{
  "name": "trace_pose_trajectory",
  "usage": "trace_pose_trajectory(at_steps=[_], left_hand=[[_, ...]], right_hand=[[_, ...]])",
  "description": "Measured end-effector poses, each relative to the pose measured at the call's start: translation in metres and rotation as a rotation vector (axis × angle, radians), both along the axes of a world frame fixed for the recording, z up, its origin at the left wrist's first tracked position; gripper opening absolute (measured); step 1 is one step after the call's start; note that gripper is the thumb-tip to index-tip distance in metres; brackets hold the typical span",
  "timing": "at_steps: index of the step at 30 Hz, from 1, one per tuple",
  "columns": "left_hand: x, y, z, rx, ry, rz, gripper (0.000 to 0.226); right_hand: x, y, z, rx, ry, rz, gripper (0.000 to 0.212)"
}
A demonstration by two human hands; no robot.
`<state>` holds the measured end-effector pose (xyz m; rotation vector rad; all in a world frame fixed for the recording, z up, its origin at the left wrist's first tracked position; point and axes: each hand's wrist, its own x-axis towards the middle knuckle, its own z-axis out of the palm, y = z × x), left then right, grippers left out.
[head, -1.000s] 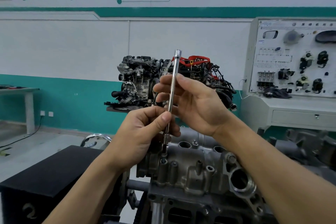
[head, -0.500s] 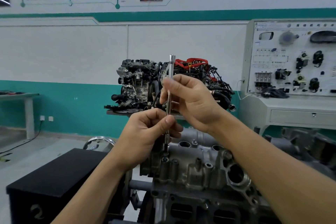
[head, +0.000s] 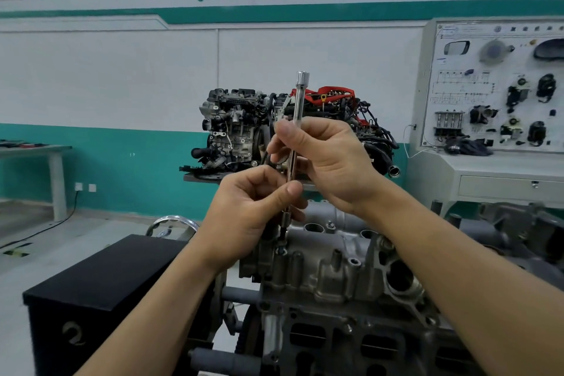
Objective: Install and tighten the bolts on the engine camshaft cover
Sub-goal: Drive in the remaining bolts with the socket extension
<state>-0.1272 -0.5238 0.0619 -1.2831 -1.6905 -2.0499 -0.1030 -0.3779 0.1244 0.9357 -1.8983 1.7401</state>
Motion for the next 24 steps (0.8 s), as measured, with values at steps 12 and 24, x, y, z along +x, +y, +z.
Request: trace_pose_trajectory(at_steps=[12, 24], left_hand=[[0.0010, -0.0022, 0.0048, -0.054, -0.109, -0.077, 0.047], [-0.0023, -0.0029, 0.0009, -0.084, -0.035, -0.052, 0.031]], right_hand=[[0.0005, 0.0078, -0.0043, -0.083, -0.127, 0.199, 0.020], [0.0016, 0.0079, -0.0020, -0.100, -0.194, 0.223, 0.031]])
